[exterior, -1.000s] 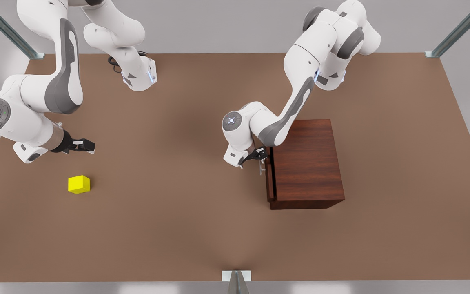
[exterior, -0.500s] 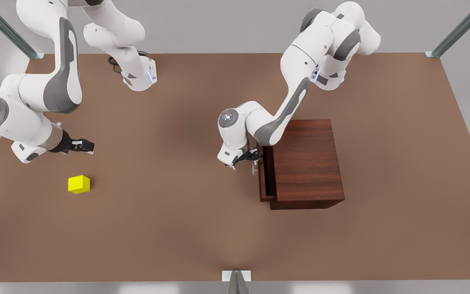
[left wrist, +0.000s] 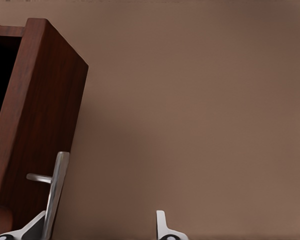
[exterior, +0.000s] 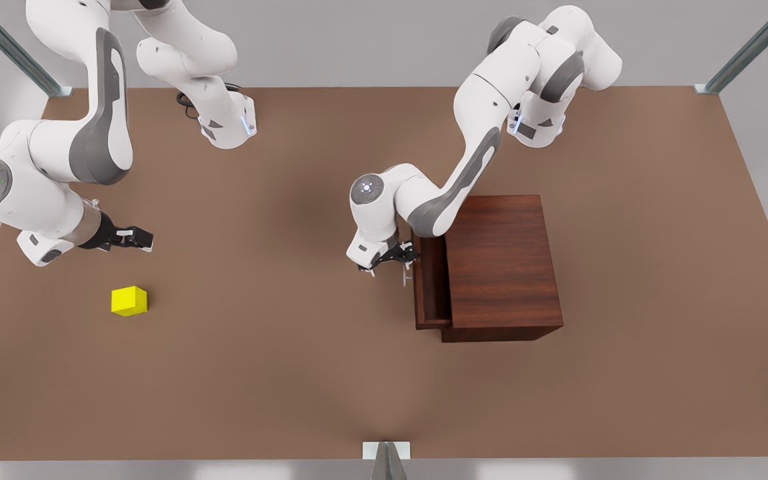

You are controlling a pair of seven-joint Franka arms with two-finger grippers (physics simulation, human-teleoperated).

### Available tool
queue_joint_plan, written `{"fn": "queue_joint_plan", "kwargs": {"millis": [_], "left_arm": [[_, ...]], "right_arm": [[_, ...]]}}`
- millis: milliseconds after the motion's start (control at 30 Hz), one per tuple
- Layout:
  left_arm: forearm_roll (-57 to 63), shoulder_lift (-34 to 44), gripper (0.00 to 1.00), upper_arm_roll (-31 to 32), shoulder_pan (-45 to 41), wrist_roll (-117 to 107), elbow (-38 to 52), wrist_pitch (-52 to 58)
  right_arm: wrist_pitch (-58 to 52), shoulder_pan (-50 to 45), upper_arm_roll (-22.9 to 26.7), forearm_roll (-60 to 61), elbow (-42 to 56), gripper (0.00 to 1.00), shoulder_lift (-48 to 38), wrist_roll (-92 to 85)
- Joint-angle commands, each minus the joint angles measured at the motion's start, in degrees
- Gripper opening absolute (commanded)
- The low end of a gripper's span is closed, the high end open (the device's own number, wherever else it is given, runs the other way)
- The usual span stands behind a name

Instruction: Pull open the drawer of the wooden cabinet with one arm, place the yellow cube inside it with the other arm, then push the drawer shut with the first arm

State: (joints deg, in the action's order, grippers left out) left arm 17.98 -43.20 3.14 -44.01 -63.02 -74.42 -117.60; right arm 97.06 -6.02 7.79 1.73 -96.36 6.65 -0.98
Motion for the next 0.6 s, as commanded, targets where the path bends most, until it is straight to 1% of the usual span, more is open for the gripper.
{"fn": "queue_joint_plan", "kwargs": {"millis": [0, 567], "left_arm": [[0.04, 0.05, 1.0, 0.37, -0.03, 0.01, 0.07, 0.0], [0.04, -2.33, 1.0, 1.17, -1.08, -0.87, 4.28, 0.09]], "right_arm": [[-0.03, -0.04, 0.03, 0.02, 0.03, 1.0, -0.05, -0.07], [0.06, -0.13, -0.06, -0.15, 0.29, 1.0, 0.38, -0.07]]}}
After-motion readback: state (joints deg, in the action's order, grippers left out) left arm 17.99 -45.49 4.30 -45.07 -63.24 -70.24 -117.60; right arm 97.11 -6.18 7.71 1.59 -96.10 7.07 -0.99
